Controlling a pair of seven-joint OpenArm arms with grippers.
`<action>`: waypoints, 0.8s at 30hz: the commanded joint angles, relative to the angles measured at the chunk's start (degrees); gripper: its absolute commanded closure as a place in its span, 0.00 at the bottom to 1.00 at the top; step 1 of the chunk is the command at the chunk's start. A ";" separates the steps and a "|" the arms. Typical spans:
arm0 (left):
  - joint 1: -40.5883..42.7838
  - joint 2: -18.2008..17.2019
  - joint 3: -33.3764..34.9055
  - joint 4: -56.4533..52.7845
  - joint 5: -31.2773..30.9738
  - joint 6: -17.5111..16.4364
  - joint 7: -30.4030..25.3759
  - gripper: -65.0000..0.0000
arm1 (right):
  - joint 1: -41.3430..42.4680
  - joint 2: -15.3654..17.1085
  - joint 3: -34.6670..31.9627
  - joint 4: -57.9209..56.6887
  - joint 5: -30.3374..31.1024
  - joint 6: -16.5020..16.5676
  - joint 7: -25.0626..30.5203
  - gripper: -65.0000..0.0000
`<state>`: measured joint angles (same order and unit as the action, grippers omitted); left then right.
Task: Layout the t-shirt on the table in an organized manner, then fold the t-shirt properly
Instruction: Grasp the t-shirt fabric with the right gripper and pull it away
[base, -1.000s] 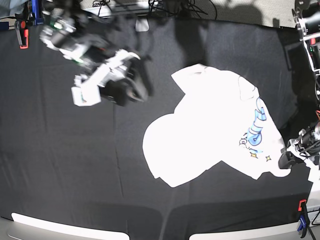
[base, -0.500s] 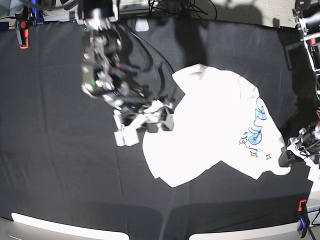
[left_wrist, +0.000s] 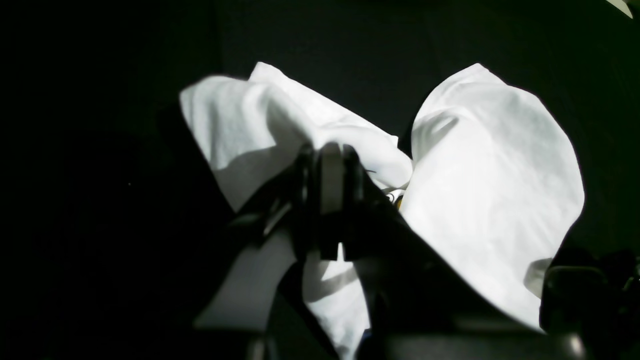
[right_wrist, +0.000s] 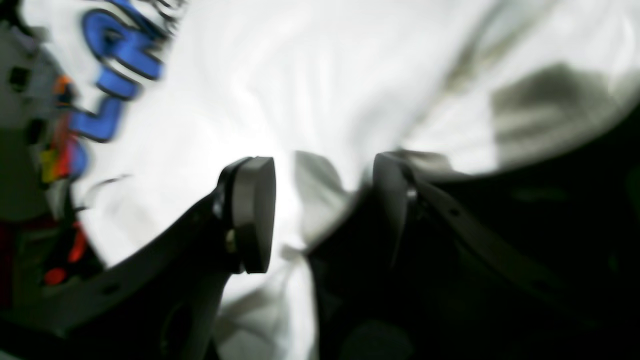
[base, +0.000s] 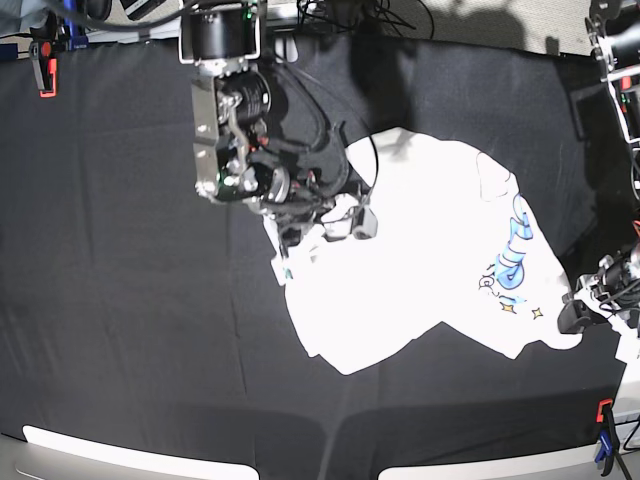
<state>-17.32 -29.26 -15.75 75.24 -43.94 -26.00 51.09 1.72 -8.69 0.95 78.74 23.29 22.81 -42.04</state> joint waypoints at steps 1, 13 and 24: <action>-1.55 -1.14 -0.26 0.96 -1.11 -0.37 -1.40 1.00 | 0.94 -0.31 -0.07 0.94 0.68 0.02 1.29 0.53; -1.55 -1.11 -0.28 0.96 -1.14 -0.37 -1.44 1.00 | 0.98 -0.31 -0.07 0.20 -0.42 0.37 6.82 0.62; -1.55 -1.11 -0.26 0.96 -1.14 -0.37 -1.42 1.00 | 2.67 -0.31 -0.28 0.20 -5.14 0.59 11.06 0.62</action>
<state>-17.32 -29.26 -15.75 75.24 -43.94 -26.00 51.09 3.05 -8.58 0.84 78.02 17.47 22.52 -32.38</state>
